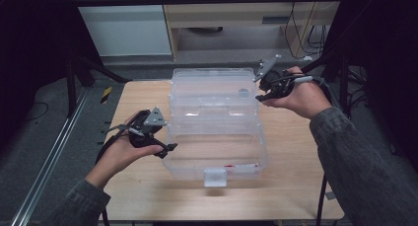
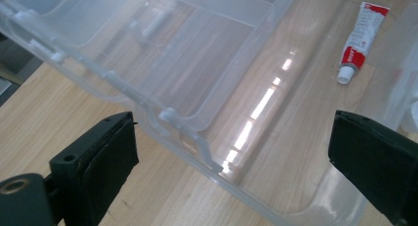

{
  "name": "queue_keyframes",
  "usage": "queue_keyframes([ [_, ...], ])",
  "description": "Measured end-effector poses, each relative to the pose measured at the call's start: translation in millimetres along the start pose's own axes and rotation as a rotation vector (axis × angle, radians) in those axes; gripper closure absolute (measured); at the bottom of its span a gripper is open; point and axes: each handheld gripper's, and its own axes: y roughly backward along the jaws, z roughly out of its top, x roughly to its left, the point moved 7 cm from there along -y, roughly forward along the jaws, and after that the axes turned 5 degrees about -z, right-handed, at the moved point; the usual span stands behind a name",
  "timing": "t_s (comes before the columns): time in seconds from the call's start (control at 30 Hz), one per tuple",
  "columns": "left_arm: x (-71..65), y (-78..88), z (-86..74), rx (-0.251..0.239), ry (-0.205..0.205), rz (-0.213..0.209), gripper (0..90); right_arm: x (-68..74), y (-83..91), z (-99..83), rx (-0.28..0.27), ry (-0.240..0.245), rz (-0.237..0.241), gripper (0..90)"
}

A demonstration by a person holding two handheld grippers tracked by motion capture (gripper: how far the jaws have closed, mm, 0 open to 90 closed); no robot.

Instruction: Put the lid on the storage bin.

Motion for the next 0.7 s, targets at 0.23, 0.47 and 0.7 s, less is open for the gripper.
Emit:
queue_keyframes([
  [0.23,-5.1,-2.3,4.6,-0.004,-0.014,-0.022,4.3,14.9,-15.7,16.9,0.004,0.097,0.059,65.2],
  [0.47,-11.0,-6.2,3.8,0.023,-0.047,-0.048,4.8,22.8,-36.3,30.0,0.026,0.185,0.093,69.9],
  [0.7,-17.0,-10.5,4.9,0.037,-0.075,-0.071,4.7,29.9,-51.9,33.9,0.070,0.253,0.118,70.1],
])
